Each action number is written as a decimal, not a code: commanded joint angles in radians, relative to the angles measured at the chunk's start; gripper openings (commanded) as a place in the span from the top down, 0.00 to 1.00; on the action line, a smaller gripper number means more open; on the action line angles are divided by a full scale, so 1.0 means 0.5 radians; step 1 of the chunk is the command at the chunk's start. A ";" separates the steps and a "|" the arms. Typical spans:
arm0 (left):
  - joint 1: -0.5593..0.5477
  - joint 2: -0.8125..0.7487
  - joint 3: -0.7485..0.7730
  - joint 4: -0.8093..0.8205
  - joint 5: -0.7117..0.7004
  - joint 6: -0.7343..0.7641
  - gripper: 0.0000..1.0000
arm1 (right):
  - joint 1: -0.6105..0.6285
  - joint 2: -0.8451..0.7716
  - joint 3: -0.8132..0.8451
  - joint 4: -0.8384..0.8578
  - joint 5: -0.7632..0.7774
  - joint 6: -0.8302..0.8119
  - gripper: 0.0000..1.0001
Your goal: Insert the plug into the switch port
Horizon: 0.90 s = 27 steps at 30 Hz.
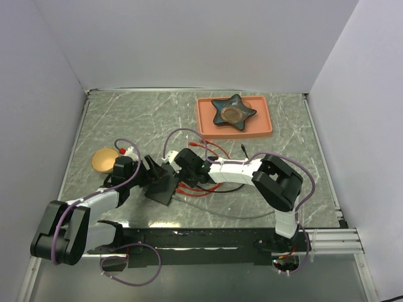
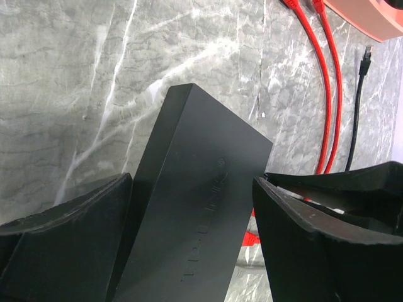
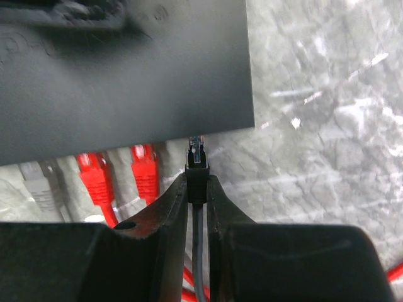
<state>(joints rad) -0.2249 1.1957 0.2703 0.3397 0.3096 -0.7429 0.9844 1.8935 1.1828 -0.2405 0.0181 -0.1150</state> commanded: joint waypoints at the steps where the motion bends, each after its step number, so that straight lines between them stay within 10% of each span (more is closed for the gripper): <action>1: -0.010 0.032 0.042 0.045 0.117 0.022 0.17 | 0.050 -0.148 -0.043 0.242 -0.027 -0.046 1.00; 27: -0.157 0.115 0.125 -0.102 -0.311 -0.076 0.18 | 0.081 -0.127 -0.037 0.278 -0.079 -0.074 1.00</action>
<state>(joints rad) -0.2546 1.2308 0.3016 0.3317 0.2661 -0.7547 1.0027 1.8614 1.1385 -0.1940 0.0139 -0.1505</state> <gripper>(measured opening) 0.818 0.191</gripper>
